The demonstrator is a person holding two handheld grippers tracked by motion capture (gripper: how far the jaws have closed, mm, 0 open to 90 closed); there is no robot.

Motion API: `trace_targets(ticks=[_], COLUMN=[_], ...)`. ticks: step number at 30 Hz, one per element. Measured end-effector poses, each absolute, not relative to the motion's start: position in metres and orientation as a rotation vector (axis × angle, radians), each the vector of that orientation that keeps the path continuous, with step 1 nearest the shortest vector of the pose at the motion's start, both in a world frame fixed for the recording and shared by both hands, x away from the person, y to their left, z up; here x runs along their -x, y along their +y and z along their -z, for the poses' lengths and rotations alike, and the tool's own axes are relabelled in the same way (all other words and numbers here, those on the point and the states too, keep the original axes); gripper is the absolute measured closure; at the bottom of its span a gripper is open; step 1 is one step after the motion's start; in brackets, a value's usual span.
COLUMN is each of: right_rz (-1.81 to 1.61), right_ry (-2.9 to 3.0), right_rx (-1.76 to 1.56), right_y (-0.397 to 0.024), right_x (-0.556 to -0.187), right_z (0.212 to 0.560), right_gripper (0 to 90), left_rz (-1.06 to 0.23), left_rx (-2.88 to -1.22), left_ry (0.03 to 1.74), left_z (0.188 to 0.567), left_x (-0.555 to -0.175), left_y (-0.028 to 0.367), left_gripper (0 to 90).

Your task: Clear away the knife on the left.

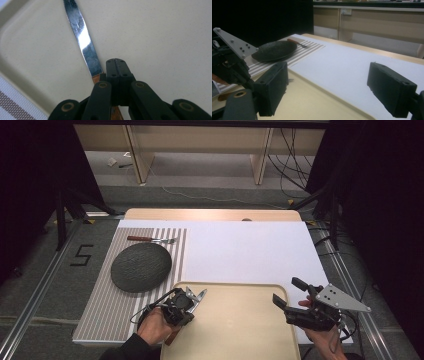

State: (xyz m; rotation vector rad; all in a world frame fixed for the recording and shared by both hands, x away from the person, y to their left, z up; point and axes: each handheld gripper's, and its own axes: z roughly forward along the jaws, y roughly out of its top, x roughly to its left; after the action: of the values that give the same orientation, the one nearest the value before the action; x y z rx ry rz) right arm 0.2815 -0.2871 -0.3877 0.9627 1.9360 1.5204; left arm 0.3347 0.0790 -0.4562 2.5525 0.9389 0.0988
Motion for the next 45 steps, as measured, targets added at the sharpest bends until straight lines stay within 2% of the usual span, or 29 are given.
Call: trace_targets(ticks=[24, 30, 45], right_rz=[-1.521, -1.522, -1.523], right_ry=[1.935, 1.934, 1.935], right_rx=[-0.961, -0.960, -0.961], right_y=[-0.287, -0.287, -0.287], right_x=[-0.281, -0.281, -0.281], right_z=[0.388, 0.388, 0.387], right_gripper=[18.2, 18.2, 18.2], left_rz=[-0.125, -0.108, -0.110], left_rx=[-2.502, -2.560, -2.548], left_ry=[1.030, 1.017, 1.066], left_z=[0.454, 0.459, 0.456], left_x=[-0.344, -0.344, -0.343], left_y=[0.094, 0.092, 0.105], left_gripper=[89.4, 89.4, 89.4])
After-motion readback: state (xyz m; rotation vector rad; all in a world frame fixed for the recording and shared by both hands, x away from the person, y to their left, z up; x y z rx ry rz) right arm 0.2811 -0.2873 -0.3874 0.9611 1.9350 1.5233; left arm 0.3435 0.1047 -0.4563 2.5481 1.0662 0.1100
